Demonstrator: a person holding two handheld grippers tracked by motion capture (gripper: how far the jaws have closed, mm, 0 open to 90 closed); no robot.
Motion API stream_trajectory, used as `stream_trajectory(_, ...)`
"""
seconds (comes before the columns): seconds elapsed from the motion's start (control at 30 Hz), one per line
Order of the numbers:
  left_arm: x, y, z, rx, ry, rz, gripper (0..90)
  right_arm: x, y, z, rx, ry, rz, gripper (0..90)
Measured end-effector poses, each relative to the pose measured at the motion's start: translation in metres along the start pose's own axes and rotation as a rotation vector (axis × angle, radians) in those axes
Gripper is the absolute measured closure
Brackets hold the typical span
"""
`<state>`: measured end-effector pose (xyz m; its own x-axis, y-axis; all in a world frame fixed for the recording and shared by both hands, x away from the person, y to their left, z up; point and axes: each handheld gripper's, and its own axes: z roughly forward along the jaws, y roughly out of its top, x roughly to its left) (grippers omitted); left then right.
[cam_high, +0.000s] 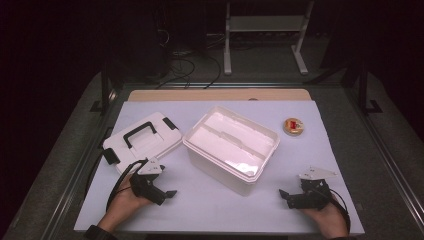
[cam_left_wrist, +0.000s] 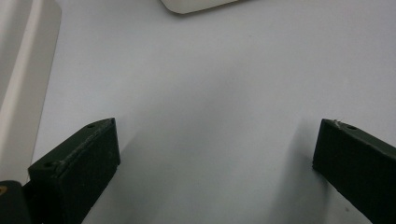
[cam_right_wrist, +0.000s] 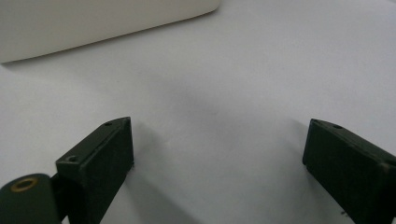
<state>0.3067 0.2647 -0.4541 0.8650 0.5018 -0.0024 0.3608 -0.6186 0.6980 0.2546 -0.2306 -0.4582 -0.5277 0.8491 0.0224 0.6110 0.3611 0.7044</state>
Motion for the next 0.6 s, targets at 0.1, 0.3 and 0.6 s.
stream_trajectory(0.1, 0.000, 0.000, 0.000, -0.001, 0.003, -0.003, 0.1, 0.000, 0.000, 0.000, 0.001, 0.001, 0.000, 8.2)
stream_trajectory(0.3, -0.001, 0.001, -0.005, -0.016, 0.010, -0.002, 13.6, 0.000, 0.000, -0.001, 0.000, 0.001, -0.001, 11.6)
stream_trajectory(0.6, 0.001, 0.006, -0.011, -0.008, -0.014, -0.051, 44.3, 0.001, 0.004, -0.009, 0.002, 0.034, -0.019, 50.4)
